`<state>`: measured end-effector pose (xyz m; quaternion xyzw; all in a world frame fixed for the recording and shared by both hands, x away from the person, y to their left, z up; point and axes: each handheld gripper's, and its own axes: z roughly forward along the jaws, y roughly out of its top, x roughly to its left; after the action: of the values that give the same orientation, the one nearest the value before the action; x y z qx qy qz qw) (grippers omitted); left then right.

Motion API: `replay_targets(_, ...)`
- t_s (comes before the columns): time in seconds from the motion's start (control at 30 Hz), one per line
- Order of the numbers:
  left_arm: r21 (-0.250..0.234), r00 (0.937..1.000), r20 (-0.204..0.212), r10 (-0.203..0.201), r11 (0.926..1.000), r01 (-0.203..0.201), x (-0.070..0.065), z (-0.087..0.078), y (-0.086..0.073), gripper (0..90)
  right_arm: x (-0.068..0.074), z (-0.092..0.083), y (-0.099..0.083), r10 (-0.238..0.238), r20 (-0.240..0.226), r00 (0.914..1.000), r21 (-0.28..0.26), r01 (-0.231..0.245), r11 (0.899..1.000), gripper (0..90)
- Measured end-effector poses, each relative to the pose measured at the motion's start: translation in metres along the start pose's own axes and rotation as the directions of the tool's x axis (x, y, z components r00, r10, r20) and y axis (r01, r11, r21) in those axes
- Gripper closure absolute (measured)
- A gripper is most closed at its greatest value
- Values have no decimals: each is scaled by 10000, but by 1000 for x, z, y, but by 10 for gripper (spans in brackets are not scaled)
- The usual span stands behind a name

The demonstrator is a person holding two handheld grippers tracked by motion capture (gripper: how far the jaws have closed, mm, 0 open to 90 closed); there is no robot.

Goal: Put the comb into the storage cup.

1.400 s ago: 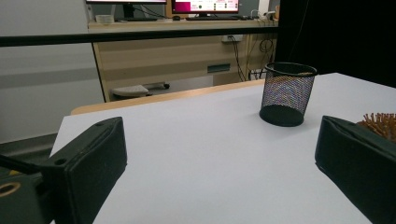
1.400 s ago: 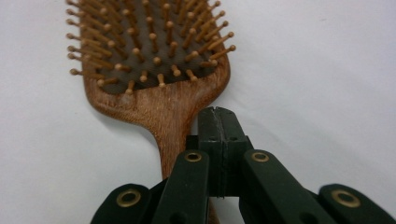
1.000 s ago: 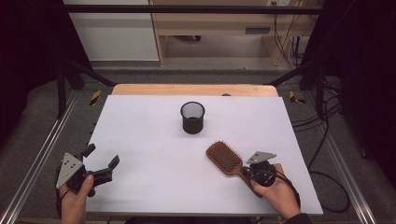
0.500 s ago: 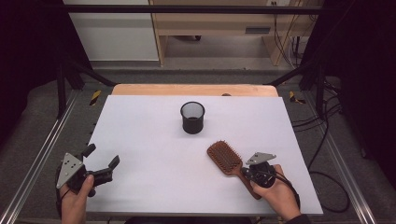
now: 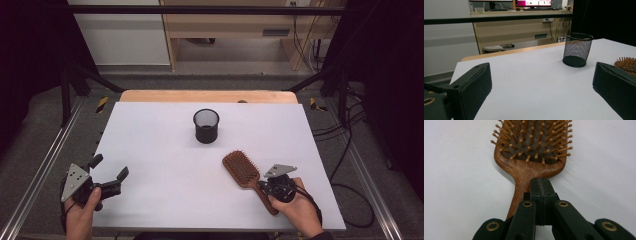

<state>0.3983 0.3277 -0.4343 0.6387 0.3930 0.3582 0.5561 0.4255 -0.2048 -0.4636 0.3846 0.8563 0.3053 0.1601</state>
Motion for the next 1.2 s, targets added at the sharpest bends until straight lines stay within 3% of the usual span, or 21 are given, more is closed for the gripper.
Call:
replay_targets(0.23,-39,10000,-13,-32,10000,32,0,0,0,24,-2,-10,0,351,-33,9994,-280,-352,9990,897)
replay_targets(0.3,-26,10000,14,3,10000,-3,0,0,0,24,0,-13,1,520,-119,9986,-414,-525,9978,855)
replay_targets(0.43,-46,10000,21,-31,10000,32,0,0,0,24,5,-19,2,795,-202,9966,-534,-804,9953,735)
replay_targets(0.53,-18,10000,23,-11,10000,11,0,0,0,24,11,-22,4,808,-302,9963,-635,-825,9946,581)
replay_targets(0.67,-49,10000,20,-43,10000,43,0,0,0,23,15,-23,7,901,-165,9958,-601,-909,9940,394)
replay_targets(0.9,-1,10000,43,-3,10000,3,0,0,0,23,14,-24,10,1306,80,9914,-458,-1301,9904,156)
replay_targets(1.03,-5,10000,55,-1,10000,1,0,0,0,23,13,-18,11,1591,-33,9873,112,-1591,9872,50)
replay_targets(1.1,0,10000,42,-10,10000,10,0,0,0,23,14,-17,11,1634,9,9866,288,-1634,9861,88)
replay_targets(1.2,0,10000,53,-24,10000,24,0,0,0,22,14,-15,12,1543,64,9880,595,-1544,9862,60)
